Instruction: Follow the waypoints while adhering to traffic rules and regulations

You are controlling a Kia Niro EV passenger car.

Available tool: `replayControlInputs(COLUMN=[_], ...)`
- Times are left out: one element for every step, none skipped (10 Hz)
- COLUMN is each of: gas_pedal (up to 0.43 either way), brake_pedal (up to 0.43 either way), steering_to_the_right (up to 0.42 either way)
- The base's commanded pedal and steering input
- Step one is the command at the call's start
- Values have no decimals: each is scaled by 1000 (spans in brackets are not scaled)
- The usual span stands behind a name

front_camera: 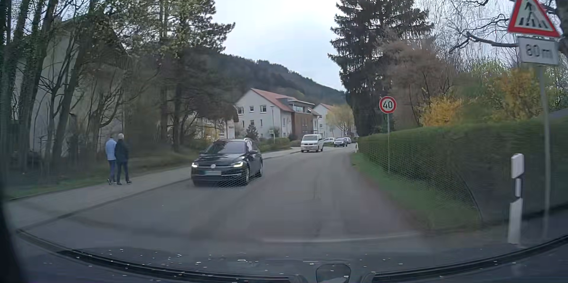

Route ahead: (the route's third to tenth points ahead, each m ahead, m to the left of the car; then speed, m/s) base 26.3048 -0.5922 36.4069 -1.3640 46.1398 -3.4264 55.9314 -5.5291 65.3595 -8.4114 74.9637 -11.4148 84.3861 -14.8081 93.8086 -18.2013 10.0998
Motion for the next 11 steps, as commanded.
replayControlInputs(gas_pedal=[177, 157, 138, 138, 118, 110, 110, 110, 79, 47, 28], brake_pedal=[0, 0, 0, 0, 0, 0, 0, 0, 0, 0, 0], steering_to_the_right=[9, 8, 8, 10, 11, 12, 13, 15, 16, 16, 16])
